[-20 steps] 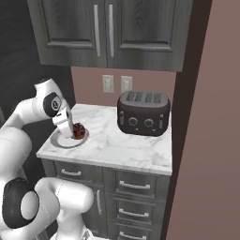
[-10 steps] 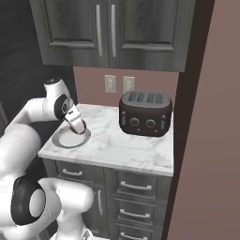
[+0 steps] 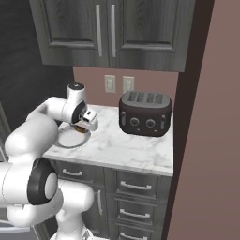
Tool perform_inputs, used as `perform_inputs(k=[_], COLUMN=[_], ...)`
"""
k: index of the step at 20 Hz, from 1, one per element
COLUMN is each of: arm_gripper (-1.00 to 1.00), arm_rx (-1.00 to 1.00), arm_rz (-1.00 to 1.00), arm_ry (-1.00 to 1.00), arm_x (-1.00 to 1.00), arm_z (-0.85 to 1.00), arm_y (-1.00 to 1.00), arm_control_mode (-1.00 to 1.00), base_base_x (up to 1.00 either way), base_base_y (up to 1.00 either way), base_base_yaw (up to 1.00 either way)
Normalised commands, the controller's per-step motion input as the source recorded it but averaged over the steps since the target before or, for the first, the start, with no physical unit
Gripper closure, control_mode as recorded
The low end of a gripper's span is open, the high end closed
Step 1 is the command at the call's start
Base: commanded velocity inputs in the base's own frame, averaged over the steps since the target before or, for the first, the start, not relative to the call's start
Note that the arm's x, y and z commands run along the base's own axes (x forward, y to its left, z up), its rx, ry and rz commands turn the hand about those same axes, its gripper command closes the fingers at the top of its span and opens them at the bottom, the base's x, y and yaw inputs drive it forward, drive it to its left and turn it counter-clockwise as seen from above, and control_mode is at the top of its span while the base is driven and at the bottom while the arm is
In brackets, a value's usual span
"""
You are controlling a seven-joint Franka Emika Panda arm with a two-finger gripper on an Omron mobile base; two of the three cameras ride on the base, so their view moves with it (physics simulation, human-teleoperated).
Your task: Take the baked cake out of the oven and place it on the plate for cooling. Then close the oven door.
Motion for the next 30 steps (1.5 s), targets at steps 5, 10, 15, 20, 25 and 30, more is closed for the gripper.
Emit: perform_inputs(k=[5,10,15,20,25,30], arm_gripper=[1.00,1.00,1.00,1.00,1.00,1.00], arm_rx=[0.00,0.00,0.00,0.00,0.00,0.00], arm_rz=[0.41,0.33,0.27,0.23,0.17,0.07], arm_ry=[0.00,0.00,0.00,-0.03,-0.10,-0.21], arm_x=[0.00,0.02,0.13,0.16,0.11,0.11], arm_z=[-0.22,-0.15,-0.24,-0.38,-0.36,-0.29], arm_y=[0.37,0.31,0.11,0.17,0.22,0.16], arm_control_mode=[-1.00,-1.00,-1.00,-1.00,-1.00,-1.00], base_base_x=[0.00,0.00,0.00,0.00,0.00,0.00], base_base_y=[0.00,0.00,0.00,0.00,0.00,0.00], base_base_yaw=[0.00,0.00,0.00,0.00,0.00,0.00])
